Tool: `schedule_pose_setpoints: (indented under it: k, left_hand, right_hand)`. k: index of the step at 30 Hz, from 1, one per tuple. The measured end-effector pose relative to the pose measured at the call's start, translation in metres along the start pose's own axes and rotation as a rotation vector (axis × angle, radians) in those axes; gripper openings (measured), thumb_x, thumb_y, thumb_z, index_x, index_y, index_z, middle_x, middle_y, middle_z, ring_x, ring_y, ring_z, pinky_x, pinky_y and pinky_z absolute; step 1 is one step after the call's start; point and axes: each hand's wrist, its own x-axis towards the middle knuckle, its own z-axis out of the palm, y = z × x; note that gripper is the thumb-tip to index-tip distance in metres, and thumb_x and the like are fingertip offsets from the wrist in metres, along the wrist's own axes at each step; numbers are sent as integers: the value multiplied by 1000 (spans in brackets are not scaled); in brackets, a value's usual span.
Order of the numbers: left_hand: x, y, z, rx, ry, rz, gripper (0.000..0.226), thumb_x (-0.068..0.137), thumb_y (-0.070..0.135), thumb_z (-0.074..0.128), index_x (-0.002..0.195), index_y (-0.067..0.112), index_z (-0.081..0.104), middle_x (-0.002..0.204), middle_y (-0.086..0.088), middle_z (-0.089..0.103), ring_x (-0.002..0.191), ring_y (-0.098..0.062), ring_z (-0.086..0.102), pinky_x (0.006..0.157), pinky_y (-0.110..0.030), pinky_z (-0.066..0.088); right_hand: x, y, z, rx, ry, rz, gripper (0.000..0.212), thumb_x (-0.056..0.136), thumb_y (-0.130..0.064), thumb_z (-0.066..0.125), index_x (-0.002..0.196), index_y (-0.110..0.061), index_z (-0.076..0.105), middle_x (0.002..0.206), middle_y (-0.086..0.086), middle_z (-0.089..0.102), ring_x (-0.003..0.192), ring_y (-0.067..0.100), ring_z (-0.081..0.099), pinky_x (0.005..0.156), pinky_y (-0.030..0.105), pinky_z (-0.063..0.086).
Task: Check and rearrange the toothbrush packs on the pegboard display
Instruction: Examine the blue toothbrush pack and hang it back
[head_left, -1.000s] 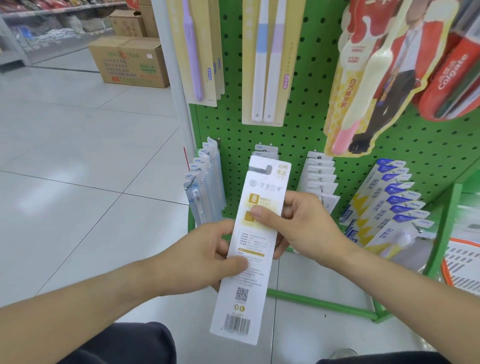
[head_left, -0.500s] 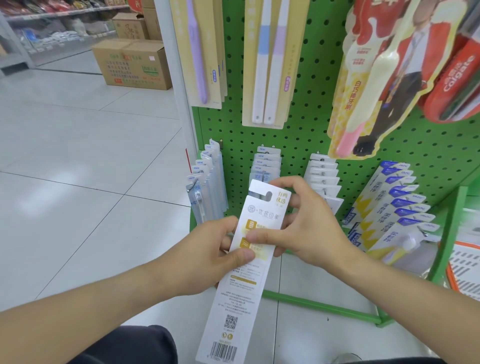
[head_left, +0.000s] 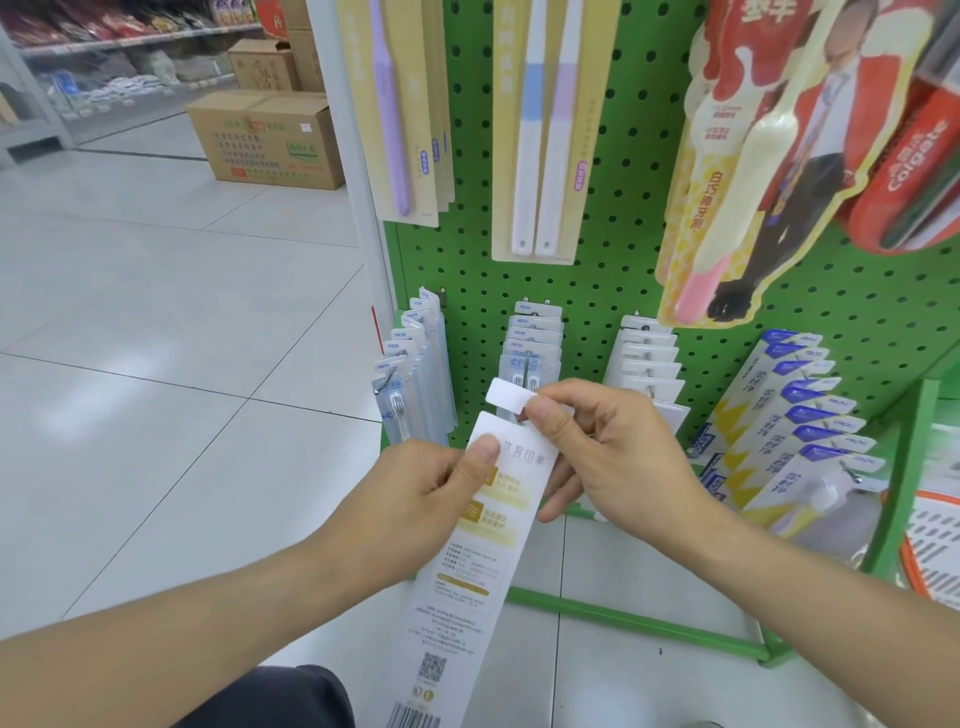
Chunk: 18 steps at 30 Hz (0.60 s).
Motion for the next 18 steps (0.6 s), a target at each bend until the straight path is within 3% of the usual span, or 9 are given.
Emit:
schedule_pose_setpoints:
  k: [3, 7, 10, 12, 16, 18]
  left_hand:
    - [2, 0, 0, -4, 14, -21, 85, 83, 80, 30, 79, 7, 76, 79, 0, 77, 73, -20, 74, 75, -48, 60]
    - [4, -2, -2, 17, 23, 3, 80, 81, 76, 33, 79, 9, 76, 78, -2, 77, 73, -23, 74, 74, -50, 59]
    - [5, -1, -1, -24, 29, -3, 77, 81, 74, 35, 80, 7, 75, 79, -4, 77, 71, -25, 73, 70, -48, 58]
    - [5, -1, -1, -60, 10, -2, 70, 84, 67, 39, 82, 7, 75, 80, -2, 78, 70, -20, 74, 68, -45, 59]
    - [5, 6, -1, -260, -70, -34, 50, 88, 48, 47, 92, 6, 75, 85, -3, 79, 74, -20, 76, 60, -32, 61]
    - [5, 10, -1, -323, -64, -58, 47, 87, 44, 49, 91, 5, 75, 83, -6, 79, 71, -19, 76, 55, -25, 57]
  right_hand:
    - [-2, 3, 1, -43, -12, -17, 11, 94, -18, 68, 101, -10, 67, 81, 10, 76, 62, 30, 74, 52, 42, 61]
    - [-2, 7, 1, -95, -20, -28, 32, 77, -15, 87, 101, -17, 65, 91, 6, 76, 67, 33, 75, 59, 56, 61]
    - [-2, 9, 3, -115, -33, -25, 47, 69, -14, 92, 105, -17, 62, 98, 5, 73, 66, 33, 74, 57, 56, 60]
    - [-1, 8, 3, -106, -12, -29, 42, 73, -16, 90, 106, -15, 63, 100, 6, 70, 65, 33, 74, 56, 52, 61]
    - [-2, 4, 3, -6, 19, -8, 12, 89, -17, 75, 96, -12, 67, 98, 15, 69, 69, 33, 75, 54, 41, 61]
    - [-2, 3, 3, -5, 12, -11, 12, 89, -18, 74, 96, -13, 66, 98, 16, 68, 70, 32, 75, 54, 41, 61]
